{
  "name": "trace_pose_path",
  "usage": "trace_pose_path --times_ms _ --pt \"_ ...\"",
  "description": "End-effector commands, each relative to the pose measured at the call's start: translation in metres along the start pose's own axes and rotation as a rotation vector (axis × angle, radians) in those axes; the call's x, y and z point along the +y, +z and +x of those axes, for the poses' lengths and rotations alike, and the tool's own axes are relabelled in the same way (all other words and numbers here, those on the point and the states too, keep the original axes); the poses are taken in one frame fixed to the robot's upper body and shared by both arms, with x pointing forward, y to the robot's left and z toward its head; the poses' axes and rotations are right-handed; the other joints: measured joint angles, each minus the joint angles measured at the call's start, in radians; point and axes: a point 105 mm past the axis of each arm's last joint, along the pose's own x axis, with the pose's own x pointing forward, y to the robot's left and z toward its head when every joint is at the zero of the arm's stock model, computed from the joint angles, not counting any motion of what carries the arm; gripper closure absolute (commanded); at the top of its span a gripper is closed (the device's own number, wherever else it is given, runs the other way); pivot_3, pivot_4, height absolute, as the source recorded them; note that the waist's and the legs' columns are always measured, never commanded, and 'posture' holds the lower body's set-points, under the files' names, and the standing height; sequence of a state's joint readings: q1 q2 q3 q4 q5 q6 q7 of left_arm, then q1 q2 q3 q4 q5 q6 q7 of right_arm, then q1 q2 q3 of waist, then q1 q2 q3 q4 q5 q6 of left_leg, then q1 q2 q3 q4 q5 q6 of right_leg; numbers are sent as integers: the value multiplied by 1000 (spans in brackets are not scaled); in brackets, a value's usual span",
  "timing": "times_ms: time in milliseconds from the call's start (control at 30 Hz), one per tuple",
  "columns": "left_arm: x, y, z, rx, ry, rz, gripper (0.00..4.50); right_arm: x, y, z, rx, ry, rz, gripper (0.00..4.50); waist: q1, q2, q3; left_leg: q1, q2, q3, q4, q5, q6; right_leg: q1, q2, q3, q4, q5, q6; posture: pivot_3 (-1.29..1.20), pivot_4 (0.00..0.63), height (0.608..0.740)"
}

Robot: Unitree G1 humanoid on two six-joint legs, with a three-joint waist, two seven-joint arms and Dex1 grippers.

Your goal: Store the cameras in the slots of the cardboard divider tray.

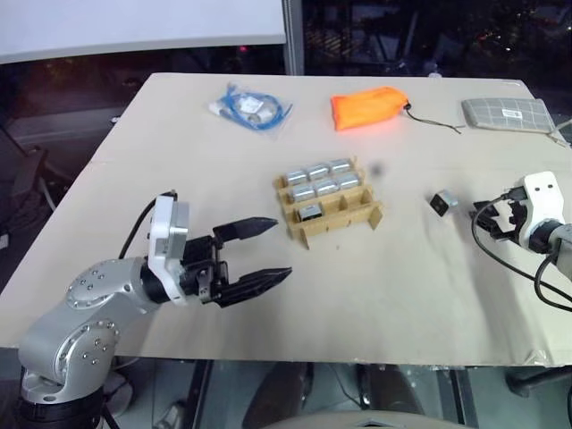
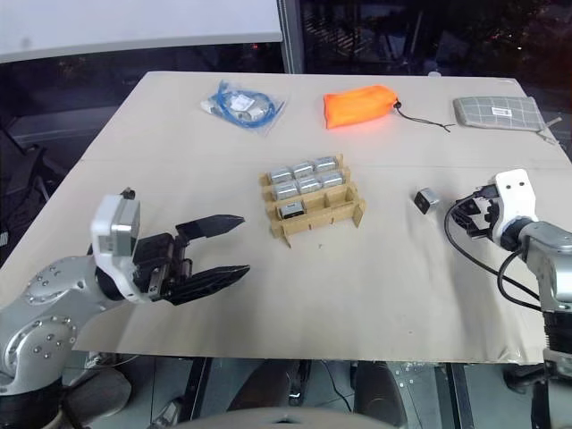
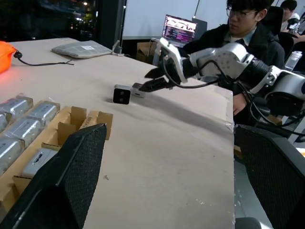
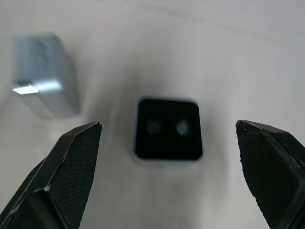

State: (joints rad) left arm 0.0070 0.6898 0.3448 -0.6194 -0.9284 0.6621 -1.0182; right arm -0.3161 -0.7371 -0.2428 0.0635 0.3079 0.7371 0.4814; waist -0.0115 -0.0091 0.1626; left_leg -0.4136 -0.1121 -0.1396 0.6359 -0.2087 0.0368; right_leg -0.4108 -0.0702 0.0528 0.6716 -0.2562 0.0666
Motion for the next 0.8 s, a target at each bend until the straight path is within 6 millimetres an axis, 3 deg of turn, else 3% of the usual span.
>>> trace_pose_path --times_ms 33,633,700,767,800 --pt "-8 8 0 -5 -22 51 43 -4 11 1 -47 -15 -16 0 0 0 0 0 0 0 0 0 0 0 0 0 0 0 0 0 150 740" --pt "-12 5 -2 -2 -25 58 43 -6 5 9 -41 -15 -4 0 1 0 0 0 0 0 0 0 0 0 0 0 0 0 0 0 150 740" --pt "-13 5 -3 7 -31 61 0 -5 3 10 -34 -10 -2 541 0 0 0 0 0 0 0 0 0 0 0 0 0 0 0 0 150 740" --pt "-14 5 -5 12 -35 63 0 -4 1 11 -24 0 1 1291 0 0 0 0 0 0 0 0 0 0 0 0 0 0 0 0 150 740" --pt "-15 5 -6 15 -37 64 0 -4 0 11 -20 3 3 1873 0 1 0 0 0 0 0 0 0 0 0 0 0 0 0 0 150 740"
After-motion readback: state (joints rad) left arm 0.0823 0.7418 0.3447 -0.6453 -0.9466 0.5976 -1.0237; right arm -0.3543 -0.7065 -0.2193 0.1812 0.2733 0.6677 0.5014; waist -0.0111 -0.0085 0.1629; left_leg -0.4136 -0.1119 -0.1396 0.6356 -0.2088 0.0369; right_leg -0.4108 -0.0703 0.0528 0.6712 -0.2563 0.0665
